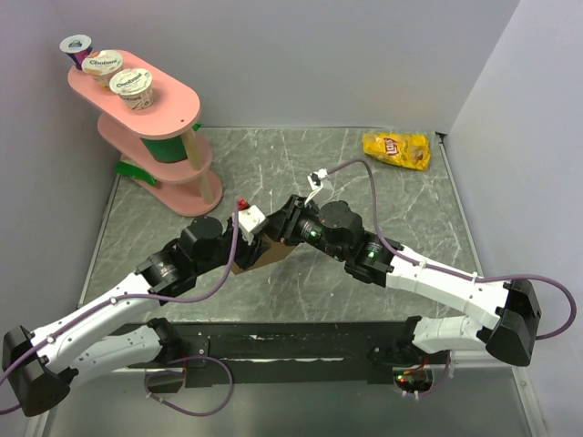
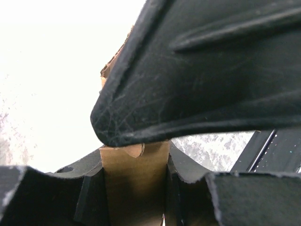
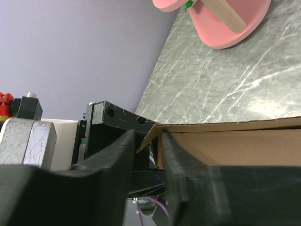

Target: Fold the paper box

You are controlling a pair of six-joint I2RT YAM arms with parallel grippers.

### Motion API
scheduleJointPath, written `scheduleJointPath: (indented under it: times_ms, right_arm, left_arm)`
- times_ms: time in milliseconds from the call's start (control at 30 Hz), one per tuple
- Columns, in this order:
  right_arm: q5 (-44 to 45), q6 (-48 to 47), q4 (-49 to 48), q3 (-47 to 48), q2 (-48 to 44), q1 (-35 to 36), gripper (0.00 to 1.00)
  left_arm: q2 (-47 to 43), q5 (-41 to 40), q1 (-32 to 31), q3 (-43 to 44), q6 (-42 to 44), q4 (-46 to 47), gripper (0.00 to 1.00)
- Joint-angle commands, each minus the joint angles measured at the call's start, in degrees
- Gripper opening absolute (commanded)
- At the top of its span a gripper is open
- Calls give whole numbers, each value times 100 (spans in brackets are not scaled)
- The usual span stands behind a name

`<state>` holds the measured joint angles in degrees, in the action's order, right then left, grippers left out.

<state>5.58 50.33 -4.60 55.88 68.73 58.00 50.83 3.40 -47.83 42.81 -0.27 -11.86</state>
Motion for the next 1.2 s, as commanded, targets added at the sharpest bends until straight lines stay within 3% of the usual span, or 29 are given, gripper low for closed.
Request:
scheduleJointPath:
  times_ms: [0, 200, 567, 733, 900, 1167]
  right_arm:
    - [101, 65, 29, 108, -35, 19, 32]
    - [4, 109, -85, -86, -105, -95, 16]
    - [-92, -119, -172, -191, -237, -184, 0]
    - [-67, -320, -252, -235, -211, -96, 0]
    - [504, -761, -111, -156, -237, 229, 0]
    - [795, -1139, -278, -182, -228, 467, 0]
  left_arm:
    - [-284, 266, -51, -53, 221, 324, 1]
    - [-468, 635, -51, -141, 282, 386, 1]
    - [-241, 811, -51, 25, -50, 351, 1]
    - [242, 987, -42, 298, -420, 210, 1]
    - [305, 1268, 98, 386, -816, 359, 1]
    - [480, 2523, 828, 509, -1449, 386, 1]
